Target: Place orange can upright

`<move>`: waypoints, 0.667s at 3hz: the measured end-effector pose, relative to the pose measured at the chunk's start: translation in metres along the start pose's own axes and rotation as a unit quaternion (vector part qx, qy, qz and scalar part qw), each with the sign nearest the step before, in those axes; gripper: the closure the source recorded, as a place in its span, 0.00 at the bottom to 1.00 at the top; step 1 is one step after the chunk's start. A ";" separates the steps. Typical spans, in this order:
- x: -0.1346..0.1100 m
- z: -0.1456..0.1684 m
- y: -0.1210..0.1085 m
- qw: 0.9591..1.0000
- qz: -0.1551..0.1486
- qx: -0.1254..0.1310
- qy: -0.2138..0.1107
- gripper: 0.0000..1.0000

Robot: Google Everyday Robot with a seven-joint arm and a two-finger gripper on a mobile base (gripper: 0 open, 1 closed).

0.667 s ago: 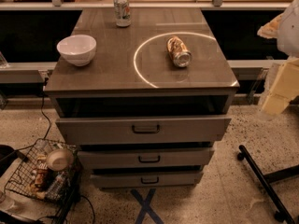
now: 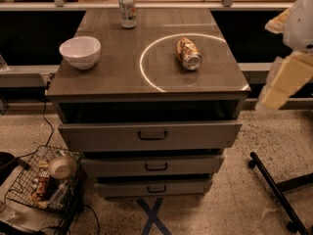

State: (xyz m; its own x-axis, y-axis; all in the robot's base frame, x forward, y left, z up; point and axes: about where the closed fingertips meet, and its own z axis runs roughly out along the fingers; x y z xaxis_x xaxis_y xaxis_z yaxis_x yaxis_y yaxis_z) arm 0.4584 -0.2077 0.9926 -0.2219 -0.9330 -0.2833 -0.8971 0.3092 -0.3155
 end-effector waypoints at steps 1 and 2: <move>-0.021 0.018 -0.046 0.998 0.060 0.010 -0.034 0.00; -0.052 0.046 -0.107 0.988 0.155 0.007 -0.023 0.00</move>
Offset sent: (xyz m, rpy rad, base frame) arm 0.1798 0.0419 0.0132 0.2491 0.1294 -0.5408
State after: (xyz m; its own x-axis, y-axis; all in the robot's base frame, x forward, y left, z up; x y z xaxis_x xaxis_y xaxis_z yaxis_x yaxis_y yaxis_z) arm 0.5833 -0.1841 0.9994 -0.4672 -0.7840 -0.4088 -0.7837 0.5812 -0.2189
